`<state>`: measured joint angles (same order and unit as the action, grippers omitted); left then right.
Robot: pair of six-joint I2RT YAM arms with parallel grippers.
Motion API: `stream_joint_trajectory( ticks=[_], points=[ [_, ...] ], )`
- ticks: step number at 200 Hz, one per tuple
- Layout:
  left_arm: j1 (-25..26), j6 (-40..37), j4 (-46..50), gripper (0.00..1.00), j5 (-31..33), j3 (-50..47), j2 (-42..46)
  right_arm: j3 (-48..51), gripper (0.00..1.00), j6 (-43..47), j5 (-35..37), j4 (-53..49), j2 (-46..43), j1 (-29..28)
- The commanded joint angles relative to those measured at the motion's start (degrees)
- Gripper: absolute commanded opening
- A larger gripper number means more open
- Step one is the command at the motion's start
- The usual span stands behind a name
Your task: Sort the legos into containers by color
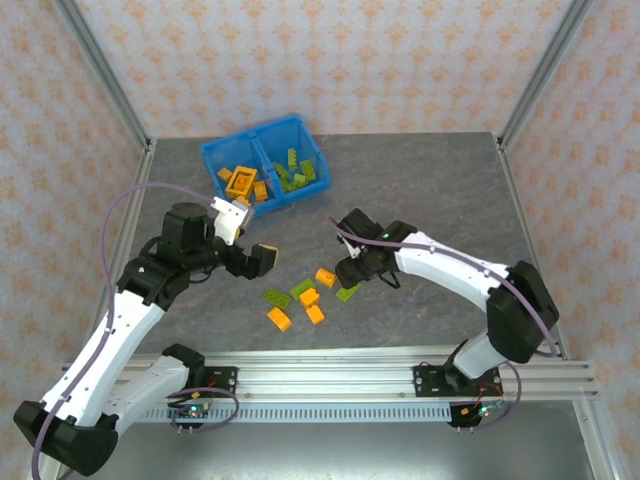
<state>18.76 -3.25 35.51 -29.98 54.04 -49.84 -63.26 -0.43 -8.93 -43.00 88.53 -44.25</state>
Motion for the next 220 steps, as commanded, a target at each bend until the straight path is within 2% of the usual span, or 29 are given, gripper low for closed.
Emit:
stream_joint_trajectory(
  ticks=[1,62,80,105,125,151,177,195,220],
  points=[
    [0.63,-1.44,0.59,1.00,-1.45,-0.73,1.67,-2.15,0.71,3.86,-0.33,0.84,4.43,-0.05],
    [0.53,-1.74,0.62,1.00,-0.52,-2.22,4.01,-4.48,0.65,5.61,1.38,8.86,13.65,0.28],
    [0.57,-1.78,0.60,1.00,-0.26,-2.18,3.71,-5.33,0.55,5.45,-0.01,9.34,16.06,0.82],
    [0.57,-1.89,1.16,1.00,-0.06,-2.31,3.70,-5.26,0.36,4.23,-0.20,9.17,16.75,1.17],
    [0.62,-2.07,1.19,1.00,-0.09,-2.60,3.86,-4.65,0.28,3.51,1.24,9.11,14.28,1.27],
    [0.63,-2.14,0.54,1.00,-0.69,-2.60,4.52,-6.74,0.25,1.88,4.82,7.53,7.70,1.27],
    [0.58,-2.33,-0.29,1.00,-1.55,-2.51,5.58,-10.46,0.26,-0.52,6.59,11.83,1.54,1.35],
    [0.57,-2.47,-0.16,1.00,-1.50,-2.55,6.30,-15.34,0.25,-2.60,8.44,15.87,2.79,1.44],
    [0.58,-2.05,1.01,1.00,-0.20,-2.46,7.23,-25.62,0.26,-5.59,10.81,19.62,10.60,2.59]
  ],
)
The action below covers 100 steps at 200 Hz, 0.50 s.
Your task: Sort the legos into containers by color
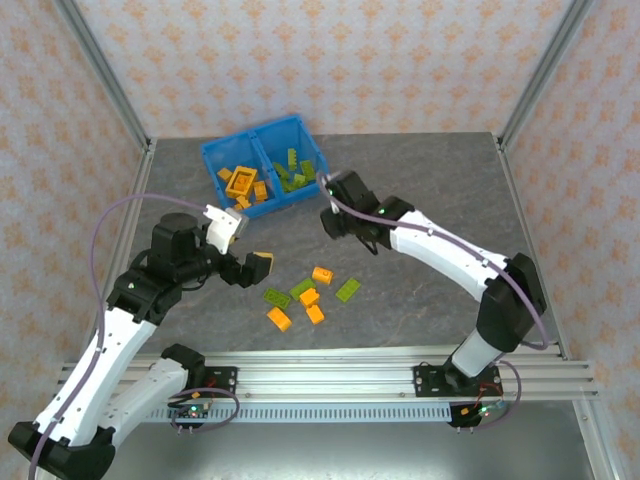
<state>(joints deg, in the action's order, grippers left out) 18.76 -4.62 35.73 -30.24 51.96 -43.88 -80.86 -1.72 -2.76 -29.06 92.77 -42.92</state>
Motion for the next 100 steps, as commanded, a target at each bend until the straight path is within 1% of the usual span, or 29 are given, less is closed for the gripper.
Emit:
stream_joint_trajectory(
  ticks=[1,17,30,50,60,84,100],
  points=[
    [0.58,-0.62,0.81,1.00,0.12,-0.38,1.26,-8.54,0.26,-4.37,4.67,5.77,6.71,1.30],
    [0.59,0.05,2.14,1.00,1.23,-0.04,1.88,-16.32,0.26,-5.67,4.88,7.08,13.75,2.51],
    [0.59,1.23,2.64,1.00,2.54,-0.03,2.58,-24.55,0.26,-6.31,4.95,5.76,20.48,3.59],
    [0.59,6.47,2.39,1.00,10.16,-0.70,3.73,-38.83,0.26,-6.63,4.48,2.16,31.71,4.89],
    [0.58,9.24,2.16,1.00,12.76,-1.14,4.05,-45.92,0.26,-6.74,4.06,0.64,37.21,5.23],
    [0.64,12.52,1.13,1.00,14.13,-1.92,3.43,-63.11,0.26,-8.52,2.19,-1.39,50.25,5.82],
    [0.57,13.46,1.41,1.00,14.59,-1.48,1.98,-77.38,0.29,-9.77,0.93,-4.75,60.00,5.87]
  ],
)
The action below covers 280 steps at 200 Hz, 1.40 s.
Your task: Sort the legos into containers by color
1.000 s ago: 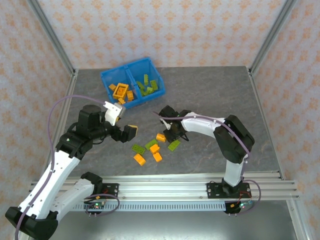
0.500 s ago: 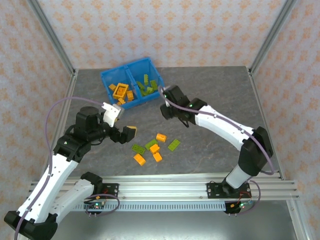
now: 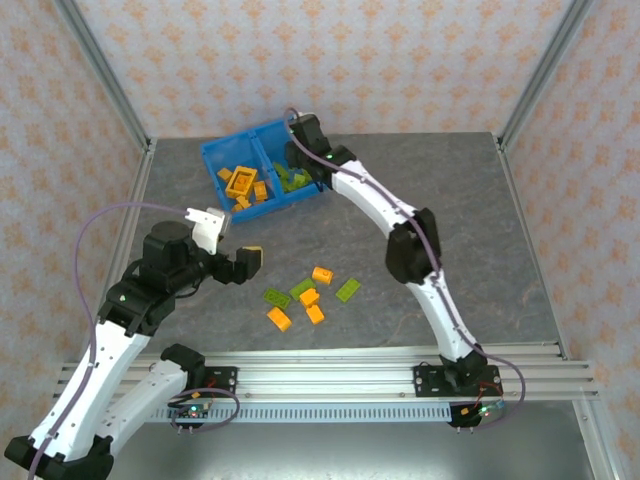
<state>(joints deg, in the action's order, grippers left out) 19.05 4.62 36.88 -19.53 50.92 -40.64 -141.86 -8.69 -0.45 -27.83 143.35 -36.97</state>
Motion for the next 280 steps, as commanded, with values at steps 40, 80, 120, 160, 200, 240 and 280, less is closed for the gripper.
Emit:
stream_joint_trajectory(
  ticks=[40,80,120,160,200,240,280],
  points=[
    [0.30,4.90,0.91,1.00,3.27,0.12,-2.91,-17.68,0.39,-3.66,-4.00,-0.63,11.69,0.05],
    [0.29,4.90,0.41,1.00,1.82,0.04,-4.44,-18.77,0.48,-2.43,-3.86,-4.96,6.07,0.33],
    [3.51,9.59,-0.50,0.99,2.30,0.87,-9.68,-9.48,0.54,-1.29,-3.91,-15.07,-8.54,0.91],
    [15.94,15.69,-0.34,0.99,8.82,4.32,-20.69,23.83,0.76,0.21,-1.62,-14.84,-35.93,1.02],
    [27.24,19.55,0.17,1.00,16.34,10.71,-38.30,54.63,0.99,-2.06,-2.08,-13.01,-63.10,1.37],
    [28.26,25.70,-4.37,0.99,20.27,12.75,-50.60,62.13,0.99,-4.76,3.62,-24.94,-76.49,1.37],
    [28.30,20.96,-7.73,0.99,15.61,15.49,-58.16,66.45,0.99,-6.14,6.33,-26.57,-82.56,1.35]
  ],
)
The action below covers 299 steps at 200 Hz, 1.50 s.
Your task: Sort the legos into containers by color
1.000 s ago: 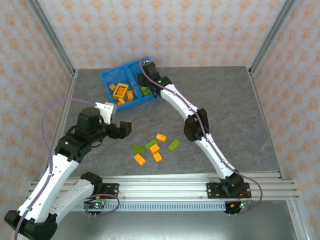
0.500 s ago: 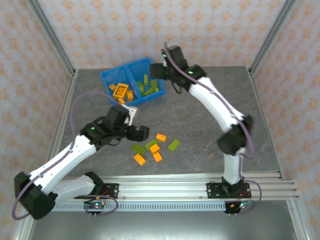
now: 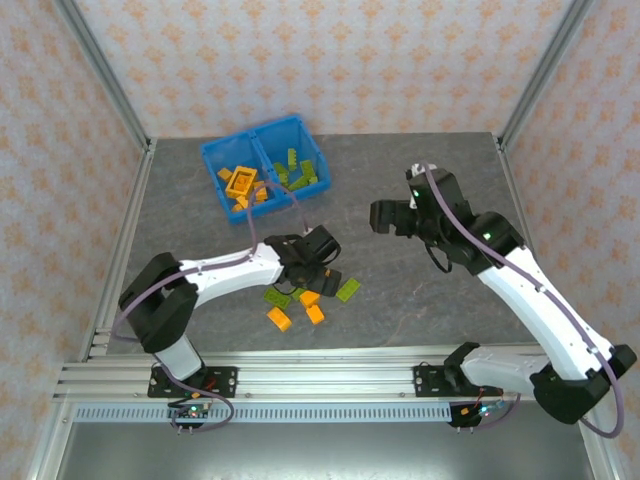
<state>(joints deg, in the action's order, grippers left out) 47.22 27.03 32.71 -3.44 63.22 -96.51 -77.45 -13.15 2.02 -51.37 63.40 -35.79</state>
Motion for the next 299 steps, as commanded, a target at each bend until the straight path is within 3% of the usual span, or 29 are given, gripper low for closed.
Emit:
stream_joint_trajectory(
  ticks=[1,28,50,67,134,170,222,256,299],
  points=[
    [0.10,-1.54,-3.67,0.99,-0.58,3.25,-2.46,2.08,0.99,-1.69,3.91,-3.03,-2.63,0.18],
    [0.11,-2.57,-5.64,0.97,-1.53,4.04,-5.73,1.69,0.99,-1.71,4.38,-3.78,-2.41,0.16],
    [0.08,-2.53,-4.96,0.84,1.08,5.30,-7.73,1.65,0.99,-2.21,4.52,-3.65,-2.65,0.14],
    [0.09,-2.12,-5.18,0.79,3.02,5.18,-8.23,1.46,0.99,-2.46,4.22,-3.76,-2.68,0.19],
    [0.05,-0.51,-6.01,0.44,3.73,3.77,-8.28,0.54,0.99,-2.86,2.16,-5.14,-3.91,0.15],
    [-2.43,-1.42,-3.38,0.42,5.46,5.83,-1.34,1.59,0.99,-1.07,-5.35,-7.13,-6.58,0.17],
    [-12.44,-5.90,0.18,0.43,6.78,11.54,5.74,3.78,0.99,-1.04,-17.79,-5.26,-8.82,0.19],
    [-21.02,-8.86,2.55,0.43,11.63,16.42,6.10,4.76,0.99,-1.66,-19.64,-4.04,-8.82,0.19],
    [-30.82,-10.90,1.50,0.44,11.10,24.62,-0.57,4.98,0.99,-1.23,-21.97,-3.65,-8.73,0.19]
  ],
)
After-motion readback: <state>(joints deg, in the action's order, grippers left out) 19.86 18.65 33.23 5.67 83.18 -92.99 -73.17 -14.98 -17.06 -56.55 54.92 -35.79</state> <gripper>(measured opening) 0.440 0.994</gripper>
